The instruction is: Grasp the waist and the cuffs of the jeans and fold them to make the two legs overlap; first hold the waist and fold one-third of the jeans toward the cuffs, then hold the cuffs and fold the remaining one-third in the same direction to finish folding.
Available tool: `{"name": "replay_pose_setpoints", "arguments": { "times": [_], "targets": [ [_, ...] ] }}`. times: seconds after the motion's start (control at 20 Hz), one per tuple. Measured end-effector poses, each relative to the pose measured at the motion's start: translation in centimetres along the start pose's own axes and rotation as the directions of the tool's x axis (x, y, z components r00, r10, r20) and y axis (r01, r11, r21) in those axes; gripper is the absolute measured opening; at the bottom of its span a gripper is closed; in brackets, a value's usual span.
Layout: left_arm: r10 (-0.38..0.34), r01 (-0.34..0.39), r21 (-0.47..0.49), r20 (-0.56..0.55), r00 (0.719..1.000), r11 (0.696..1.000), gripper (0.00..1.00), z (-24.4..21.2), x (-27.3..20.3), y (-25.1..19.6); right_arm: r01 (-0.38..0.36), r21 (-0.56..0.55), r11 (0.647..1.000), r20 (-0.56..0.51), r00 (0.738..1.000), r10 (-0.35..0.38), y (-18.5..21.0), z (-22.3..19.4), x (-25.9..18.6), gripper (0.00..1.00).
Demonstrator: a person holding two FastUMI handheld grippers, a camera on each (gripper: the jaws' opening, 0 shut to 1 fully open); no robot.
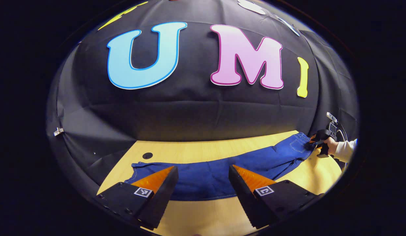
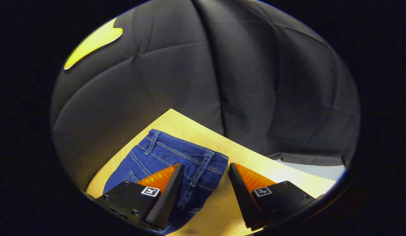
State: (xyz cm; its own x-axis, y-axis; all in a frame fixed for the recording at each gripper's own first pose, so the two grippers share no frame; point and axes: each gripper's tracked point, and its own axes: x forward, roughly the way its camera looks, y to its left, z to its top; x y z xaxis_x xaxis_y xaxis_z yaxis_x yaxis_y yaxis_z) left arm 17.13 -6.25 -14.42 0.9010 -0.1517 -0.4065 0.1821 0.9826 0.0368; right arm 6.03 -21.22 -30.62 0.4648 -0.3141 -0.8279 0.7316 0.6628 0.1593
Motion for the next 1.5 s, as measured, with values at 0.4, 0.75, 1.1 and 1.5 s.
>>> {"name": "replay_pose_setpoints", "arguments": {
  "times": [0.4,0.75,1.1,1.5],
  "targets": [
    [0.034,-0.034,0.008,0.014,0.999,0.999,0.98,-1.1,0.5,0.6,-0.193,0.05,0.98,0.004,0.981,0.193,2.3,-0.9,0.7,0.15],
    [0.024,-0.025,-0.048,-0.017,1.0,0.999,0.98,-5.0,0.9,0.6,-0.311,-0.013,0.95,0.195,0.931,0.307,3.5,3.3,-4.4,0.08],
    [0.007,-0.007,-0.032,-0.004,1.0,0.999,0.98,-5.9,-1.5,0.4,-0.462,-0.215,0.86,0.285,0.813,0.508,4.8,5.4,-10.3,0.08],
    [-0.018,0.019,-0.042,0.031,0.999,0.999,0.98,-7.1,-5.0,1.1,-0.656,-0.333,0.678,0.176,0.663,0.728,6.0,3.0,-9.9,0.08]
  ]
}}
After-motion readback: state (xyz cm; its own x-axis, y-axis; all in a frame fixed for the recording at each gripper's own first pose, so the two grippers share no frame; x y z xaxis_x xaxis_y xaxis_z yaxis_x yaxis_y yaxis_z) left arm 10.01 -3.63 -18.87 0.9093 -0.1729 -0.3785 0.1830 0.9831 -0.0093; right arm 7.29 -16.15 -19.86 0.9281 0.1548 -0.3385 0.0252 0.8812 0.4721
